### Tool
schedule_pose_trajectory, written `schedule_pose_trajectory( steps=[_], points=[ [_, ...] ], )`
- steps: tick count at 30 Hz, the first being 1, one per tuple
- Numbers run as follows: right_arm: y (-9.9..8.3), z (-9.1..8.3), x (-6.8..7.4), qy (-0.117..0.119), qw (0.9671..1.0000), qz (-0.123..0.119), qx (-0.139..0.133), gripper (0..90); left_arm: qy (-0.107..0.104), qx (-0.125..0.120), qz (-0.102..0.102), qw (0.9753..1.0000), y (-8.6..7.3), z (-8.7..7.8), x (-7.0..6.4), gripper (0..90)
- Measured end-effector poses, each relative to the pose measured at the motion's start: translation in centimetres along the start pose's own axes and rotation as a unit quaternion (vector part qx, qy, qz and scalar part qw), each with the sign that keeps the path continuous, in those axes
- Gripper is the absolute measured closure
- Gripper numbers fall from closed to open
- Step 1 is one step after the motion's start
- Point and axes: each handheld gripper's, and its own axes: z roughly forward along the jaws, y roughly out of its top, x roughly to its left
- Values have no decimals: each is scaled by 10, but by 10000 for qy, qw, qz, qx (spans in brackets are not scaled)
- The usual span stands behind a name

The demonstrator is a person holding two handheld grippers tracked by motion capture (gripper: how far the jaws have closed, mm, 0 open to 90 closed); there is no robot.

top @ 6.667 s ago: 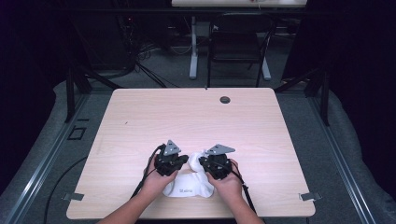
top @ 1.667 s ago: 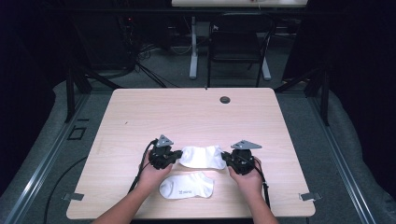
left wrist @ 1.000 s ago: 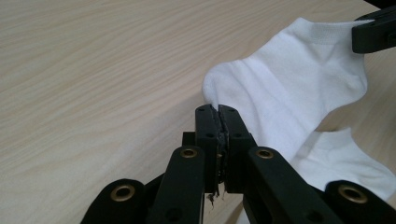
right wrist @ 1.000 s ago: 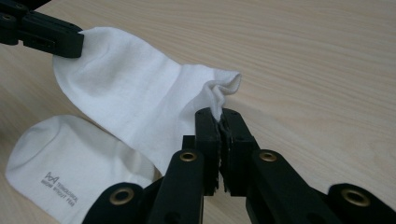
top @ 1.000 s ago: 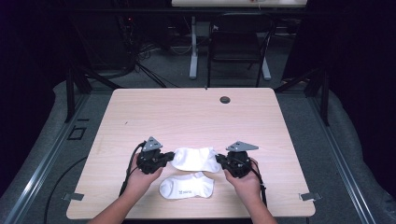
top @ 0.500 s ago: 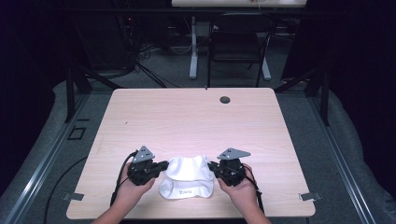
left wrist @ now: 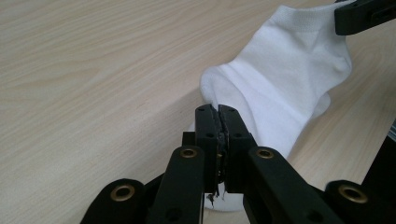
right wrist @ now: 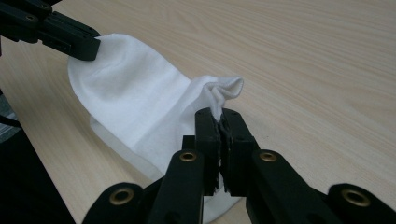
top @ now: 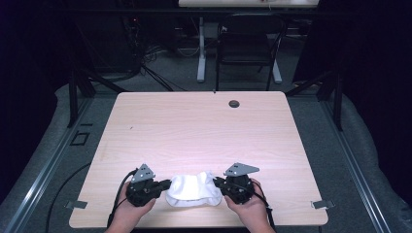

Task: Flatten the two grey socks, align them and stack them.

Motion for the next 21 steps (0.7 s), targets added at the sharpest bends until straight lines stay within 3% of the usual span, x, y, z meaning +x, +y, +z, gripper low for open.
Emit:
schedule_pose_trajectory(
  steps=[4,21],
  points=[
    [-4,3,1,-3,10000,6,-18,866,-9,-17,-69,10000,-5,0,1,879],
    [-15,13,-1,-5,9999,22,147,866,9,226,-38,9997,-15,7,1,877]
  ],
)
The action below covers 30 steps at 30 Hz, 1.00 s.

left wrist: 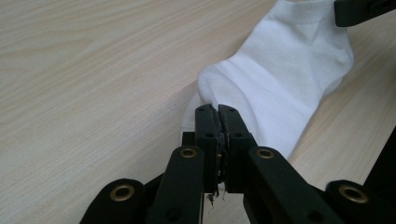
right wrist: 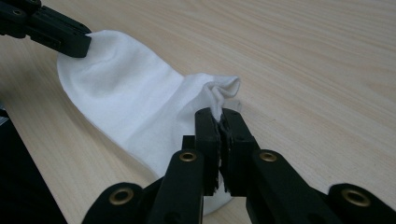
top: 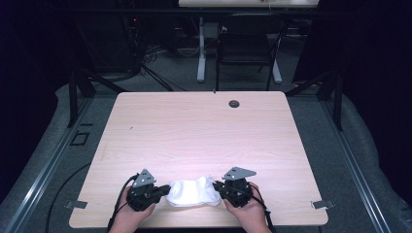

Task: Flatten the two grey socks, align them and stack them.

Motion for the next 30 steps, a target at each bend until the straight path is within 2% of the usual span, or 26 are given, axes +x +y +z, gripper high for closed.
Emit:
schedule_pose_trajectory(
  steps=[14,22,25,30],
  points=[
    [-5,5,-3,-24,9998,-26,194,865,23,173,6,9998,-5,7,3,872],
    [-7,9,-5,-38,9998,18,208,865,78,250,36,9997,-8,11,1,870],
    [-8,9,-7,-51,9996,7,269,865,80,317,107,9994,-8,11,1,867],
    [-10,12,-8,-71,9996,36,265,863,98,361,65,9993,-10,13,1,862]
  ],
)
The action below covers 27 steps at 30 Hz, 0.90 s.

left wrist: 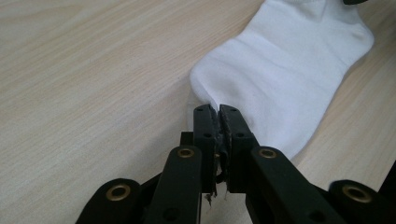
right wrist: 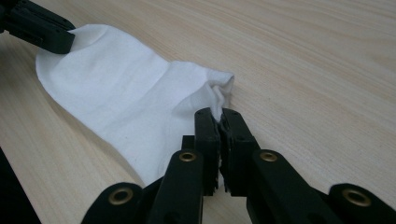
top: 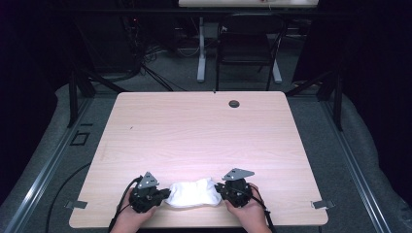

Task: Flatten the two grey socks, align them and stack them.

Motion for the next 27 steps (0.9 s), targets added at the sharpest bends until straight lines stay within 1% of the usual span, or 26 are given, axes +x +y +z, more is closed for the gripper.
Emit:
schedule_pose_trajectory(
  steps=[2,4,6,9,11,12,14,15,17,18,19,21,23,25,26,27],
  points=[
    [0,0,0,8,10000,2,-6,863,-1,40,42,10000,0,0,1,859],
    [0,1,-1,-14,10000,6,8,863,1,42,12,10000,-1,1,0,856],
    [-1,2,-1,-9,10000,38,31,863,-16,78,27,10000,-1,2,0,852],
    [-2,3,-3,-53,9999,-13,99,862,-14,80,27,10000,-2,3,0,842],
    [-2,4,-4,-52,9999,38,80,861,-20,93,35,9999,-1,3,0,837],
    [-2,4,-4,-58,9999,28,79,859,-21,87,44,9999,-1,3,1,831],
    [-2,4,-5,-64,9999,14,85,841,-32,51,-9,10000,-1,3,0,812],
    [-2,4,-5,-56,9999,2,90,821,-23,-13,-4,10000,0,2,1,798],
    [-1,1,-5,-132,9999,-56,60,795,-27,-177,6,9998,3,-3,1,766],
    [-1,-1,-4,-138,9999,-44,-31,783,-35,-256,7,9997,5,-5,0,747],
    [0,-3,-4,-140,9999,-34,-96,774,-52,-345,71,9994,7,-7,0,741],
    [2,-8,-1,-157,9995,-98,-238,762,-81,-500,121,9986,10,-9,-4,724],
    [4,-10,3,-118,9990,-155,-391,752,-175,-510,151,9984,11,-9,-7,711],
    [6,-10,8,3,9986,-253,-457,745,-208,-453,187,9986,10,-6,-10,699],
    [7,-8,10,51,9985,-302,-458,740,-238,-421,191,9986,9,-4,-11,688],
    [7,-5,13,69,9985,-369,-393,737,-245,-378,200,9988,8,-3,-11,680]
  ],
)
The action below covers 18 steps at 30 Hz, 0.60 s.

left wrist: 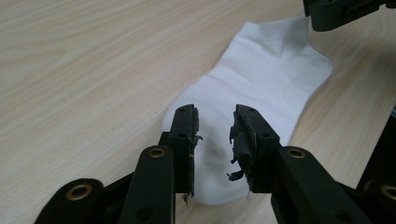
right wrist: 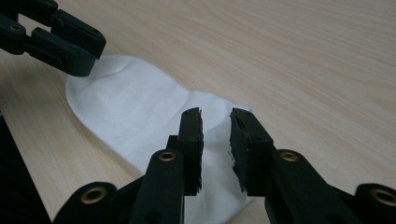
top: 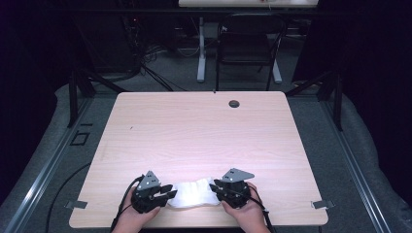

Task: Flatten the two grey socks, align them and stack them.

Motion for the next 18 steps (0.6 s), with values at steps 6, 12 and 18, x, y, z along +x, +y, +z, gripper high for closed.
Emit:
schedule_pose_trajectory(
  steps=[6,12,18],
  points=[
    [-6,18,-1,-10,9993,-49,358,728,-7,154,-19,9999,-5,5,1,651],
    [-10,19,-5,-95,9986,44,518,729,11,276,77,9996,-11,13,-2,615],
    [-14,19,-8,-71,9981,169,583,728,22,265,181,9995,-13,15,-3,601]
  ],
)
